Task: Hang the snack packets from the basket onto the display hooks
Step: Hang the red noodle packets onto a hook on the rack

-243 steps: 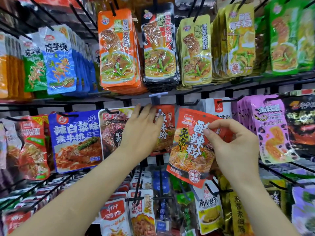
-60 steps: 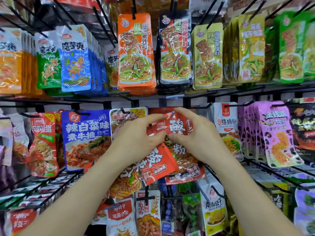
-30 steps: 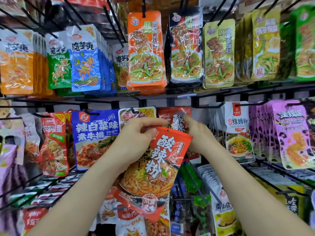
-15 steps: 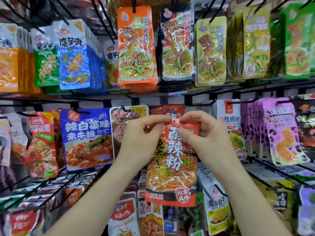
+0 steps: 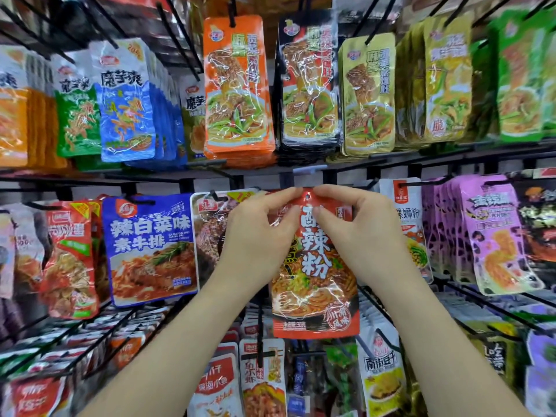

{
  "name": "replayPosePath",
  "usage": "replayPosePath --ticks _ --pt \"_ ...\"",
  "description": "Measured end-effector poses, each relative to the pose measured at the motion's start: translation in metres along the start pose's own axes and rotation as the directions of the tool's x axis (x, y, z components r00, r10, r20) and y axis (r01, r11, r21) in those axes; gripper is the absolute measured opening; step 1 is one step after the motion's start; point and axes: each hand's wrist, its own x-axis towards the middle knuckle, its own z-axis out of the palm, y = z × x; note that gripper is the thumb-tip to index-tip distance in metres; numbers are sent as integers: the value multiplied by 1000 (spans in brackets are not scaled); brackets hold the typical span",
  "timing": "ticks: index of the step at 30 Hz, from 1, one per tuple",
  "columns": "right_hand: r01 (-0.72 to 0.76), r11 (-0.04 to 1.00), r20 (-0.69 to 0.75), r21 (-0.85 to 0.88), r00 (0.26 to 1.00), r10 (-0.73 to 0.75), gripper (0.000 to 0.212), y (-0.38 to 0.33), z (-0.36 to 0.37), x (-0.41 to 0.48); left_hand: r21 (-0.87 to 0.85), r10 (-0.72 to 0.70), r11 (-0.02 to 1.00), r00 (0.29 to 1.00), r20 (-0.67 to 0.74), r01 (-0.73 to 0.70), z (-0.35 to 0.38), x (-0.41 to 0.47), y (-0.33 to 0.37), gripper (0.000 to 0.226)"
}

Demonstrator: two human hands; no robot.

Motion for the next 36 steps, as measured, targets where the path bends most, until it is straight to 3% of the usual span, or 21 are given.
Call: replayPosePath --ticks 5,10,14,16,19,23,28,32,36 --pt "-12 989 96 -144 995 26 35 -4 -3 4 -20 -101 994 990 94 103 -3 2 -1 29" --pt "6 986 183 -169 983 26 50 -2 -6 4 6 -145 989 972 187 146 -6 3 -2 38" --pt "-37 980 433 -196 894 120 78 4 -20 3 32 -182 982 907 379 184 -17 -1 -3 65" --pt "-31 964 475 -266 866 159 91 7 -20 1 91 -172 985 888 426 147 -18 -3 -6 79" --pt "5 958 436 -286 891 126 99 14 -12 -2 278 -135 960 919 370 29 -16 -4 -8 82" --pt "30 978 391 -206 919 54 94 28 0 -6 641 -26 745 953 301 -183 -13 -9 -8 80" --pt "31 981 301 -190 953 28 80 44 12 0 885 92 338 948 306 -319 -5 -6 -15 83" --pt "-9 992 301 -128 952 47 68 53 19 14 817 181 240 851 493 -525 9 -1 -33 54" --pt "-171 983 287 -66 940 183 54 59 24 25 800 142 185 821 553 -571 20 7 -40 47"
